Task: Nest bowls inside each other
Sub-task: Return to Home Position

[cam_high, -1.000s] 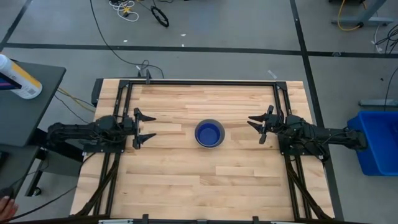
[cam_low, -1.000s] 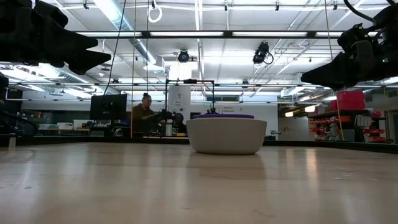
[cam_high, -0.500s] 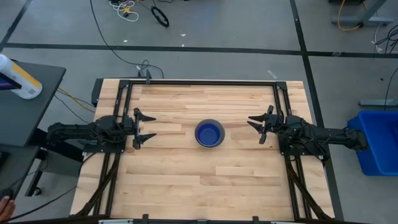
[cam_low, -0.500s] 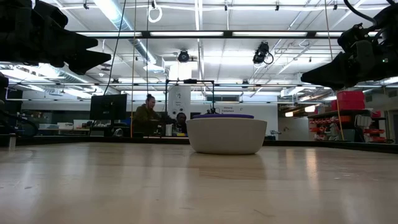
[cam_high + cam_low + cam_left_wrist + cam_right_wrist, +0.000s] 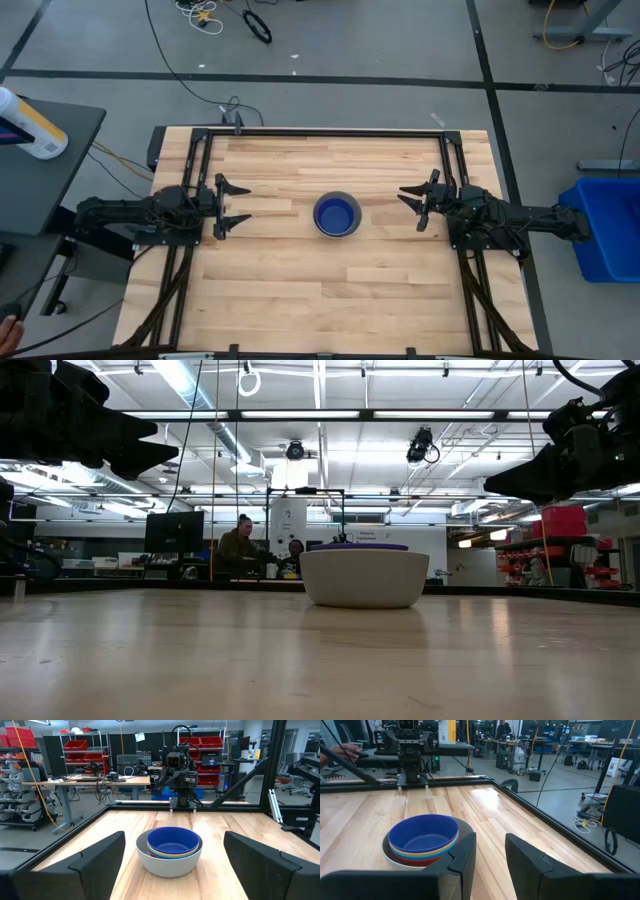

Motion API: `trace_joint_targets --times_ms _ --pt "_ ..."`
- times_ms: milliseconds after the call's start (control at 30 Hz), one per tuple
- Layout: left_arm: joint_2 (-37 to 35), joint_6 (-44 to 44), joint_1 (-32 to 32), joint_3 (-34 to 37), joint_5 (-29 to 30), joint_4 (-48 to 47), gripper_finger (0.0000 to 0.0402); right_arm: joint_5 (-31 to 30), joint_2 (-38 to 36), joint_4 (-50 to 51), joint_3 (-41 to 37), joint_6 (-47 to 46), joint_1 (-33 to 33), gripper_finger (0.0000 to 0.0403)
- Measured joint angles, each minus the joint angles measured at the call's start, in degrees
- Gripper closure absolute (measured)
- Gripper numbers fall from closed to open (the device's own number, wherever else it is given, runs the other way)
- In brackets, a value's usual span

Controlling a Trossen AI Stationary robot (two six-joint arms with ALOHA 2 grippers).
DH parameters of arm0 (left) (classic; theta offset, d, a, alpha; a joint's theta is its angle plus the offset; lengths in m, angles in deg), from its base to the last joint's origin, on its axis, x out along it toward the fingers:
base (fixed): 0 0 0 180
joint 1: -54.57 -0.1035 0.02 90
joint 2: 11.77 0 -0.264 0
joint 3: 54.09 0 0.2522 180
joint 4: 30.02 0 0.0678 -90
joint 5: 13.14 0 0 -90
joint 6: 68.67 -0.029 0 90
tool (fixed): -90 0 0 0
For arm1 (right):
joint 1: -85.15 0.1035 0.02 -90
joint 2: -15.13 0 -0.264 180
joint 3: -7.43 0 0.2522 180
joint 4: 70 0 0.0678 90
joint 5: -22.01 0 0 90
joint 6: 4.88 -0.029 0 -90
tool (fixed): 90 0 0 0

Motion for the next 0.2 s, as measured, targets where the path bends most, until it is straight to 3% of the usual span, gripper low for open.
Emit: trace_joint_targets --times_ms 200 --pt "0.0 0.0 0.0 0.0 0.0 0.0 0.0054 0.0 0.0 0.0 0.0 0.0 0.0 0.0290"
